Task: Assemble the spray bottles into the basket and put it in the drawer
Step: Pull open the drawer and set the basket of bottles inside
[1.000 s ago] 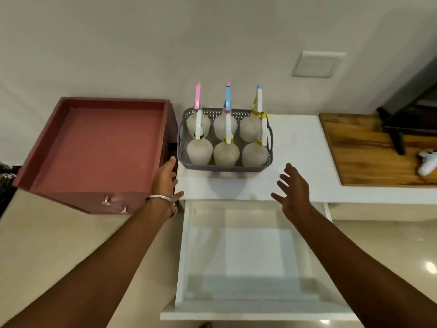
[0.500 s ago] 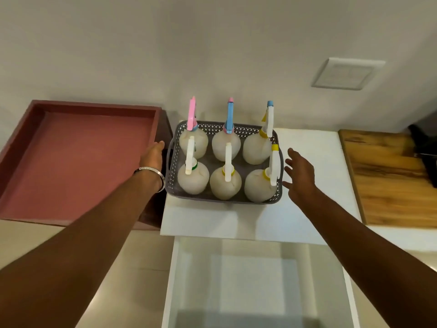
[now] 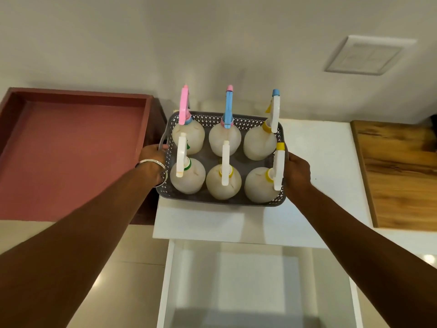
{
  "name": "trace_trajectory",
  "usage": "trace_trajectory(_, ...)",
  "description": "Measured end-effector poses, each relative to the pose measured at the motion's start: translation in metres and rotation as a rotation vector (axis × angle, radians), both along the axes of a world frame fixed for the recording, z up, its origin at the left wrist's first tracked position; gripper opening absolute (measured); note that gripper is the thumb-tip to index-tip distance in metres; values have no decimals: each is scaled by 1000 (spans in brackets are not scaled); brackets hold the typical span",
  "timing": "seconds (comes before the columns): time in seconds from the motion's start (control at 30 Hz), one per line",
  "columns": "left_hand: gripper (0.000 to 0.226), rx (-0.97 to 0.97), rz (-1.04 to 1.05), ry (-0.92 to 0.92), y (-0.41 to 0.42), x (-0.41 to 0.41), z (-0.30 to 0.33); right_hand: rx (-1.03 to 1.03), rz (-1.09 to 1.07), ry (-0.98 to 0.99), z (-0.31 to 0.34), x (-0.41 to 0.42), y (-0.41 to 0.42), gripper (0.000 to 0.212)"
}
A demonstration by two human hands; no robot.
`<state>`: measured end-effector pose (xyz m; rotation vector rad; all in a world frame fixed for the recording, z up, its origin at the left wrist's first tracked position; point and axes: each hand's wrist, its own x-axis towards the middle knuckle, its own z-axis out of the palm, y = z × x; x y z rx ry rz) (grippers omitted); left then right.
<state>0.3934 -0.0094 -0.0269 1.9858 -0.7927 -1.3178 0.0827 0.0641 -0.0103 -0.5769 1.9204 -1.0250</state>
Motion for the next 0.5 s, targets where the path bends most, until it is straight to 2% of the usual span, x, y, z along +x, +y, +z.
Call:
trace_trajectory(0.17,30,-46,4,-126,4,-7,3,-21,-18,-14,5,3,3,28)
trace_trajectory(0.5,31,-30,-11,-56,39,-5,19,-41,-3,-36,25,-4,43,25)
